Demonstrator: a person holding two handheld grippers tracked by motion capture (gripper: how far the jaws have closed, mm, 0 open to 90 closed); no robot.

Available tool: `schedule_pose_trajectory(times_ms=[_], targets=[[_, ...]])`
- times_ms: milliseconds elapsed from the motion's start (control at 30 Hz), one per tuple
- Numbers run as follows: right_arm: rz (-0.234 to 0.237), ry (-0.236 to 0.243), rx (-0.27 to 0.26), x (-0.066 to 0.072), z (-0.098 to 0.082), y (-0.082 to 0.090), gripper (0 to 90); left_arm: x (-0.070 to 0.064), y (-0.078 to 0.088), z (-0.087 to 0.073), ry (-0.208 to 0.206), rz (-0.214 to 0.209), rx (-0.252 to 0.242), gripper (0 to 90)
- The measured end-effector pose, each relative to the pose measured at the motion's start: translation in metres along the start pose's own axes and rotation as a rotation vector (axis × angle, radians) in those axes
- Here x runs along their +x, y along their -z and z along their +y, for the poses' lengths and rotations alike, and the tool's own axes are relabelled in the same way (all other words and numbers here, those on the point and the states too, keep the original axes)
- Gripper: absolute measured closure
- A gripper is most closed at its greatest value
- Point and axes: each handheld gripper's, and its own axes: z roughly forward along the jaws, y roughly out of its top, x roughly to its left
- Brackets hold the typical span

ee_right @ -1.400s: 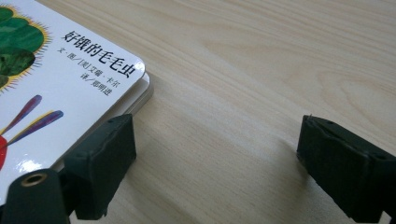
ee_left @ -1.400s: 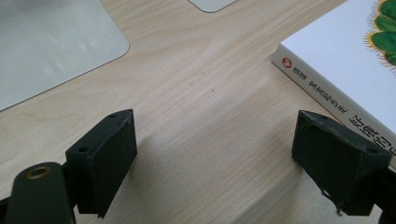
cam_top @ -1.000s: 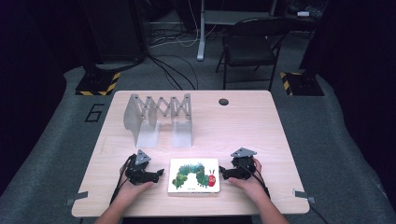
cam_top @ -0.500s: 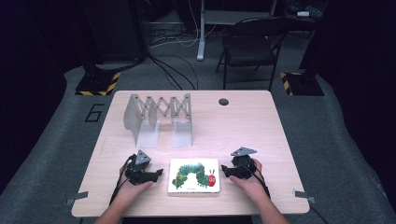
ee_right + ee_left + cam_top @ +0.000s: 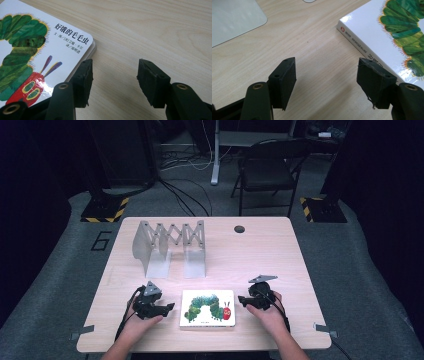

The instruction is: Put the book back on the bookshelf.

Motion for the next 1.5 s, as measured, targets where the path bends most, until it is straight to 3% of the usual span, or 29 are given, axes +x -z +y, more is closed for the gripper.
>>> schedule_pose_trajectory(times_ms=[200,233,367,433,533,667,833,967,1167,1300,1500], targets=[[0.019,0.021,0.004,0.001,0.000,0.001,44.7,-0.009,0.004,-0.001,-0.021,-0.031,0.006,36.0],[0.028,0.047,0.013,0.000,0.000,0.002,45.0,-0.011,0.005,0.000,-0.022,-0.045,0.007,36.8],[0.028,0.051,-0.008,0.003,0.001,0.003,45.4,-0.017,0.009,0.001,-0.014,-0.063,-0.011,36.9],[0.026,0.052,0.004,0.005,0.001,0.004,45.9,-0.017,0.011,0.001,-0.024,-0.075,0.006,36.0],[0.037,0.056,0.007,0.008,0.002,0.007,47.6,-0.019,0.012,0.001,-0.023,-0.063,-0.009,35.4],[0.050,0.066,-0.023,0.012,0.008,0.013,48.4,-0.020,0.017,0.000,-0.006,-0.080,-0.022,35.5],[0.055,0.086,-0.010,0.016,0.016,0.017,50.1,-0.022,0.022,-0.001,-0.011,-0.085,-0.010,34.4],[0.080,0.054,-0.013,0.018,0.021,0.018,48.4,-0.025,0.024,0.000,-0.007,-0.077,-0.019,29.9],[0.064,0.067,-0.004,0.020,0.027,0.018,47.2,-0.033,0.027,-0.001,-0.020,-0.069,-0.019,29.1],[0.077,0.059,0.006,0.025,0.035,0.014,46.4,-0.039,0.027,-0.004,-0.022,-0.092,-0.013,29.1],[0.091,0.061,0.007,0.029,0.030,0.005,46.0,-0.043,0.026,-0.004,-0.027,-0.114,-0.012,30.0]])
